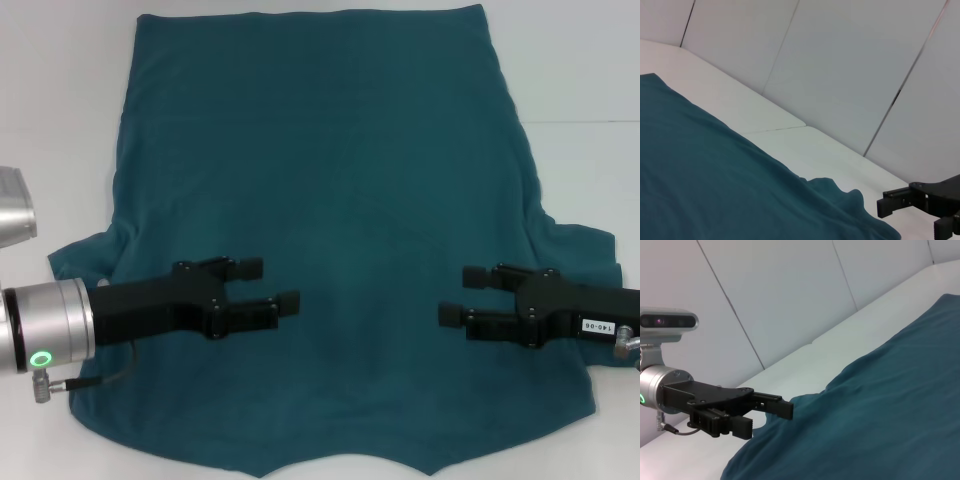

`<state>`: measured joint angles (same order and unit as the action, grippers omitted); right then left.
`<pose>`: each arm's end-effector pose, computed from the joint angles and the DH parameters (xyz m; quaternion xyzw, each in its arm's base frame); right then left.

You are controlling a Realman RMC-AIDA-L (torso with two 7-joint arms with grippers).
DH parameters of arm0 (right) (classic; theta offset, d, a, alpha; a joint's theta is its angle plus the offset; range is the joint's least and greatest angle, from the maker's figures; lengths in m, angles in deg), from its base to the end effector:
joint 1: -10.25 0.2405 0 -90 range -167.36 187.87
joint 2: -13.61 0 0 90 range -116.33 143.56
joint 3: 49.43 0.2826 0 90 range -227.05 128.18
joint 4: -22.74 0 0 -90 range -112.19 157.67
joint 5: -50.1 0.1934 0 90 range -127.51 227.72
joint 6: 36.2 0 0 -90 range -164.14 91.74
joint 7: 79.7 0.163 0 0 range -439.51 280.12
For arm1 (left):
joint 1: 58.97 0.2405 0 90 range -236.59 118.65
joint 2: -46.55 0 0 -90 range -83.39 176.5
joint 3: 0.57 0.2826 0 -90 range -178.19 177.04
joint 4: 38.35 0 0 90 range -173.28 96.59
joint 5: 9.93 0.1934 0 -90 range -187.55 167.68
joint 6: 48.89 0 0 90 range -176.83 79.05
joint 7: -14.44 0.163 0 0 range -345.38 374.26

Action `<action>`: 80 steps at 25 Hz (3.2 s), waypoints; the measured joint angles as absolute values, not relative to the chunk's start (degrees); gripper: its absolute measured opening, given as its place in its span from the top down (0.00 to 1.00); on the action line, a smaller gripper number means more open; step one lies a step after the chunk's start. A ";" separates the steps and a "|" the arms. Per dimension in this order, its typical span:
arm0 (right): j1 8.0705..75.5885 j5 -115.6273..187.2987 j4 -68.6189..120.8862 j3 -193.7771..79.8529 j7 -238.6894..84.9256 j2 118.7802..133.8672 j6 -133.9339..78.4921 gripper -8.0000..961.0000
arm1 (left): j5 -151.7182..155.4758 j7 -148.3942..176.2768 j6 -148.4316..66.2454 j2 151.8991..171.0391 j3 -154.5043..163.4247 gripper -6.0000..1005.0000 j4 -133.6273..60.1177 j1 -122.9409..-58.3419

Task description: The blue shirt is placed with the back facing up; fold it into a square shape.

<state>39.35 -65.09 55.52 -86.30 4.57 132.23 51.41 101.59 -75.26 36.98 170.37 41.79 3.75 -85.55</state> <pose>0.2825 0.3266 -0.0359 -0.9084 0.3066 0.2561 0.1232 -0.2582 0.3244 -0.0512 -0.9038 -0.3074 -0.2700 0.1256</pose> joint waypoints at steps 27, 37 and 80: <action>39.81 -63.53 55.51 -85.64 4.62 132.34 51.06 0.05 | 101.44 -77.35 29.06 170.38 24.47 0.14 1.64 -82.88; 40.61 -63.52 55.51 -85.88 6.05 132.43 50.60 0.05 | 101.98 -77.67 25.13 170.41 20.01 0.15 2.00 -79.05; 41.01 -63.53 55.35 -85.82 6.08 132.96 50.40 0.05 | 105.99 -78.89 14.27 170.28 22.10 0.69 -0.99 -81.20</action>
<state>41.01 -63.53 55.35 -85.82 6.08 132.96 50.40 105.99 -78.89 14.27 170.28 22.10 -0.99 -81.20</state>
